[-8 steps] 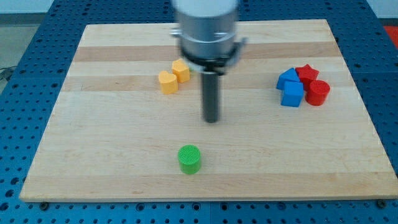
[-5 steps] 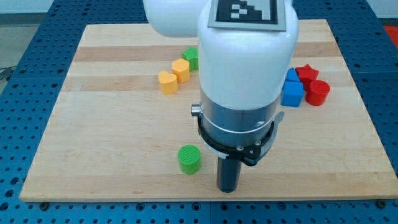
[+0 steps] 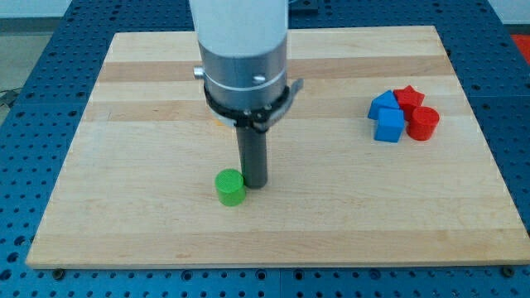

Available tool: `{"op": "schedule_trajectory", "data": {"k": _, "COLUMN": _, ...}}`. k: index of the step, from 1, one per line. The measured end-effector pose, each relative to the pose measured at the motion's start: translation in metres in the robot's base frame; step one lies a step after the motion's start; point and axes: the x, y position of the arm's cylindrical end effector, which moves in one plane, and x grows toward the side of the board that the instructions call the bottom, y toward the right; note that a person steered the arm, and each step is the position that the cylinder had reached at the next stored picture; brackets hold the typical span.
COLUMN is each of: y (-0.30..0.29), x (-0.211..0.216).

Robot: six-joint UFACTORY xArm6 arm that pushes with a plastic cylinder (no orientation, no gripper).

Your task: Move the green circle to the bottom left side of the yellow heart

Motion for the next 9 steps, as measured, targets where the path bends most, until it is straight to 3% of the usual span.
{"op": "schedule_trajectory", "data": {"k": 3, "y": 0.004, "x": 0.075}}
{"op": "schedule_trajectory", "data": {"k": 4, "y": -0.023, "x": 0.074}}
{"op": "schedule_trajectory", "data": {"k": 7, "y": -0.079, "x": -0.041}}
{"op": "schedule_trajectory", "data": {"k": 8, "y": -0.104, "x": 0.016}}
{"op": "schedule_trajectory", "data": {"k": 9, "y": -0.110, "x": 0.106}}
